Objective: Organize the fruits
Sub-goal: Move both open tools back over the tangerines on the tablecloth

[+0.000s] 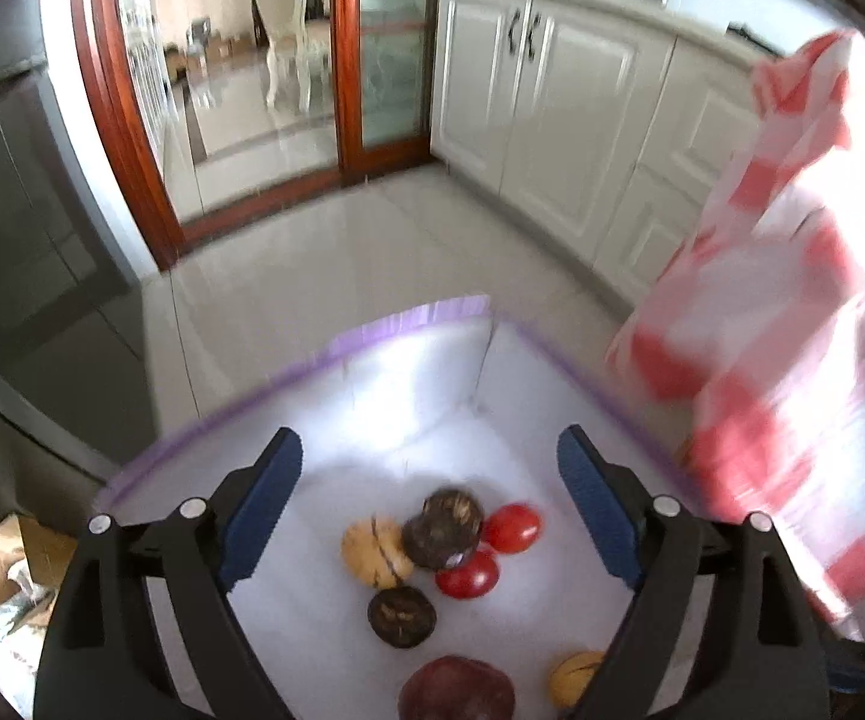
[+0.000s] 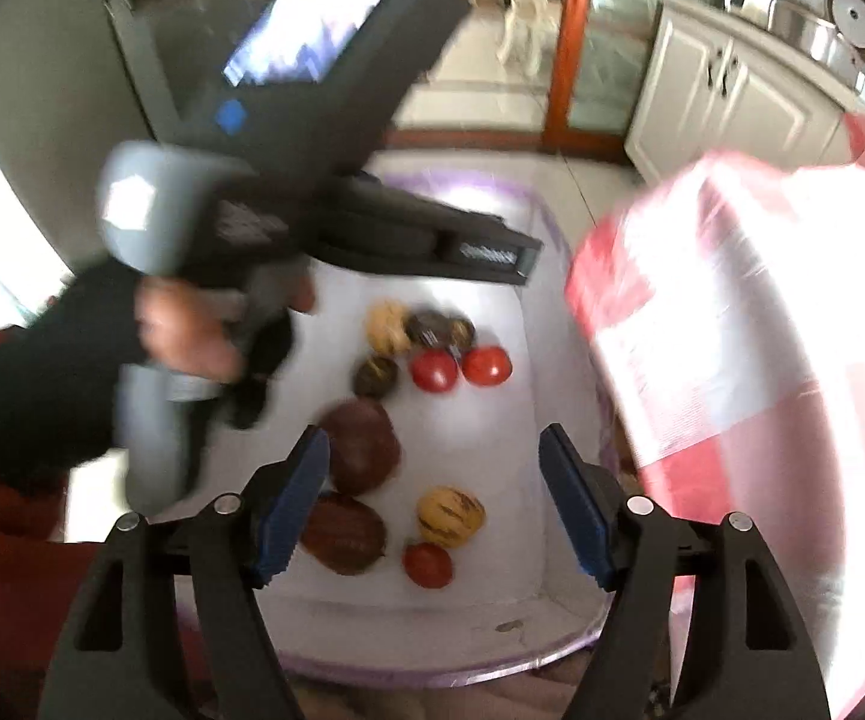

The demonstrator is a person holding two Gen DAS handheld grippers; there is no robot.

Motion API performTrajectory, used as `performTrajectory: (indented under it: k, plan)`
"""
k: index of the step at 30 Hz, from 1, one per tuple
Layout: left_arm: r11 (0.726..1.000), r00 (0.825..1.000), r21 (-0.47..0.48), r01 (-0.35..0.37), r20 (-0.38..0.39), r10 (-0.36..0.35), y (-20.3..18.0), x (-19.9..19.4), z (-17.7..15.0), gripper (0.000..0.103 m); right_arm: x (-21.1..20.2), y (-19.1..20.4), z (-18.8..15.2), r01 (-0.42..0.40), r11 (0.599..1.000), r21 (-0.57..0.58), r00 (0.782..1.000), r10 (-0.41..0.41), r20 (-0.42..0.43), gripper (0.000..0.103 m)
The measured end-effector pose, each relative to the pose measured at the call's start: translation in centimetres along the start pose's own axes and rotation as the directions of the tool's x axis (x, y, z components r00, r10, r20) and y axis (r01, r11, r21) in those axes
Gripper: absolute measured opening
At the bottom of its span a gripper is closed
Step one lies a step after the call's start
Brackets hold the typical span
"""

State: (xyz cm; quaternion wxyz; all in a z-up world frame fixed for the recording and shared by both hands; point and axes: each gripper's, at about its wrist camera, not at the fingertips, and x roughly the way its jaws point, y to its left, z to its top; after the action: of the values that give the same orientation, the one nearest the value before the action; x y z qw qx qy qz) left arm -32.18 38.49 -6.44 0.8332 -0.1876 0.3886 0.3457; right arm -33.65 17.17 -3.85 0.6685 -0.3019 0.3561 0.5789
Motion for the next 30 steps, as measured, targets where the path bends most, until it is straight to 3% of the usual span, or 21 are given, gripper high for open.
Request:
performTrajectory:
  k: [3,5,8,11,13,16,20,24,27,30]
  plan:
    - [1.0,0.99,0.024,-0.014,0.143,0.01,-1.4,-3.7,1.8,0.098,-5.4,-1.1,0.3,-0.028,0.999,0.037,0.99,0.022,0.142,0.079]
    - [0.999,0.975,0.051,-0.004,0.221,-0.007,-3.0,-6.0,2.9,0.101,-9.3,-2.4,0.3,-0.017,0.997,0.072,0.97,-0.001,0.242,0.083]
    - [0.991,0.944,0.107,0.074,0.312,-0.104,-6.4,-10.0,4.7,0.101,-15.5,-6.0,-1.4,0.03,0.984,0.174,0.921,-0.095,0.378,0.087]
    - [0.964,0.904,0.194,0.18,0.354,-0.24,-10.9,-13.1,5.8,0.101,-20.1,-10.8,-4.5,0.125,0.936,0.328,0.859,-0.268,0.437,0.087]
    - [0.929,0.881,0.257,0.267,0.325,-0.344,-15.0,-14.3,6.2,0.101,-22.5,-14.0,-6.6,0.161,0.885,0.437,0.825,-0.363,0.432,0.087]
    - [0.855,0.844,0.321,0.406,0.226,-0.486,-22.3,-14.8,6.4,0.101,-25.5,-19.5,-11.2,0.181,0.759,0.625,0.774,-0.502,0.385,0.087]
    - [0.786,0.803,0.365,0.5,0.146,-0.578,-32.7,-13.9,6.9,0.101,-27.2,-25.1,-16.3,0.192,0.618,0.763,0.739,-0.602,0.302,0.087]
    - [0.779,0.797,0.318,0.54,0.105,-0.595,-41.9,-10.7,7.4,0.101,-27.8,-28.6,-19.8,0.233,0.488,0.841,0.723,-0.665,0.185,0.087]
    - [0.786,0.805,0.244,0.568,0.033,-0.593,-48.2,-6.8,8.6,0.101,-28.2,-32.7,-22.1,0.274,0.403,0.873,0.696,-0.709,0.109,0.087]
    - [0.808,0.819,0.186,0.559,0.028,-0.573,-52.2,-4.2,9.5,0.101,-28.7,-36.4,-24.0,0.28,0.323,0.904,0.674,-0.737,0.054,0.087]
